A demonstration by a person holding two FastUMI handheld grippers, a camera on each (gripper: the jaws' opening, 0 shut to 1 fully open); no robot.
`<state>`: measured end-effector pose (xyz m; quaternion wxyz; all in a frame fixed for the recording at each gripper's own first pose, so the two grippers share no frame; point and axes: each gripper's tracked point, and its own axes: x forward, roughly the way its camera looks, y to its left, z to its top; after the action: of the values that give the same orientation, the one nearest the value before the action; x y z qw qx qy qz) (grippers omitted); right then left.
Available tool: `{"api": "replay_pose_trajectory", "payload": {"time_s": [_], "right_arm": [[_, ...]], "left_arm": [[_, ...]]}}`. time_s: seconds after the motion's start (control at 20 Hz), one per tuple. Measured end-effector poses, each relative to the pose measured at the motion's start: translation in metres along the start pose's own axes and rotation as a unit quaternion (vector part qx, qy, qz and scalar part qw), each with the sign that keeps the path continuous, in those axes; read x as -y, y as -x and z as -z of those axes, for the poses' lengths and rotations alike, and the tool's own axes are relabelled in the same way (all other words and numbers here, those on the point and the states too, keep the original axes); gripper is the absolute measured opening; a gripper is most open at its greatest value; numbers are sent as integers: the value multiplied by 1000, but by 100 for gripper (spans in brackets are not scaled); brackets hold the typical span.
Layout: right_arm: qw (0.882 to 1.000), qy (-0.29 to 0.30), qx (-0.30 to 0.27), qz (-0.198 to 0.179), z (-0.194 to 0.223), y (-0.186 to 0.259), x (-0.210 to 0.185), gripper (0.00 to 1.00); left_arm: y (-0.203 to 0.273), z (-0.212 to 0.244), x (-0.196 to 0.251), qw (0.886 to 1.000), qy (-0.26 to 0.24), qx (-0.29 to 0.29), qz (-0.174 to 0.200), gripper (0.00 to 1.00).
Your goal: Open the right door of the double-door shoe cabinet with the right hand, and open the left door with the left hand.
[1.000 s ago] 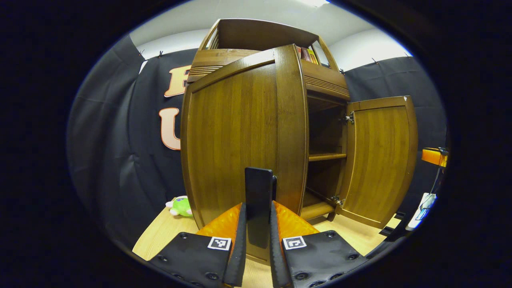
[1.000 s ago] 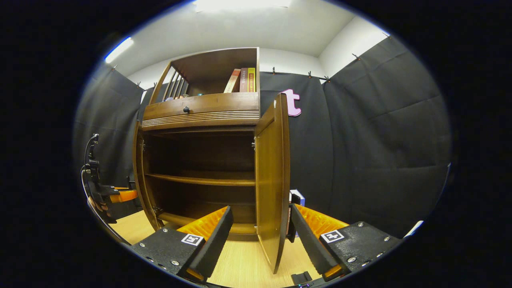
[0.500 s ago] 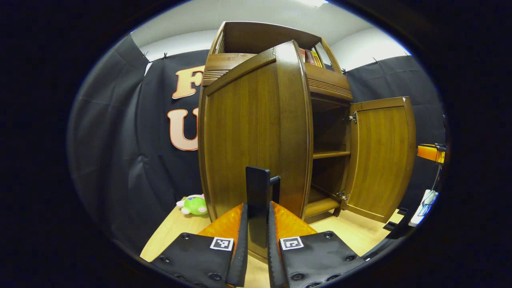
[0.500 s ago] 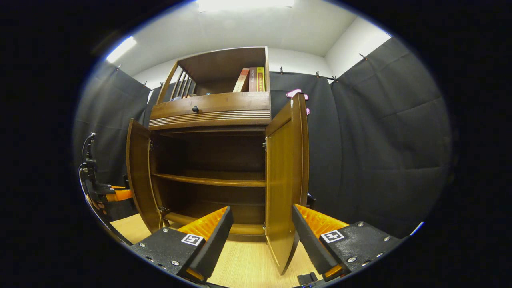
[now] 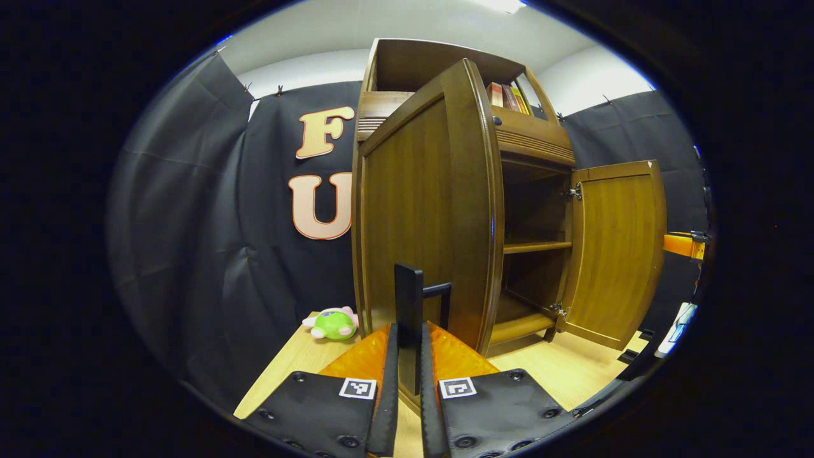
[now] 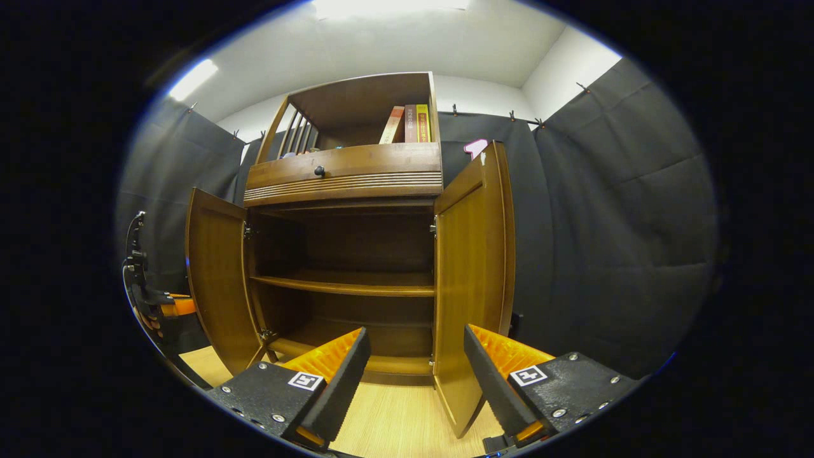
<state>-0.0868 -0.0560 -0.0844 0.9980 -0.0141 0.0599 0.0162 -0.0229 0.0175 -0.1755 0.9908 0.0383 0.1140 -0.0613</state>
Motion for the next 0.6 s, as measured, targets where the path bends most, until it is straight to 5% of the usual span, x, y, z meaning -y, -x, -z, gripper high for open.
{"api": "replay_pose_trajectory", "payload": {"time_s": [0.55,0.6], "right_arm": [[1000,-1,3,-8,-1,-3,-10,91],[1000,-2,2,-10,0,-4,-11,91]], "left_arm": [[9,2,-47,998,-21,-5,-54,22],[11,2,-49,998,-19,-3,-54,15]]}}
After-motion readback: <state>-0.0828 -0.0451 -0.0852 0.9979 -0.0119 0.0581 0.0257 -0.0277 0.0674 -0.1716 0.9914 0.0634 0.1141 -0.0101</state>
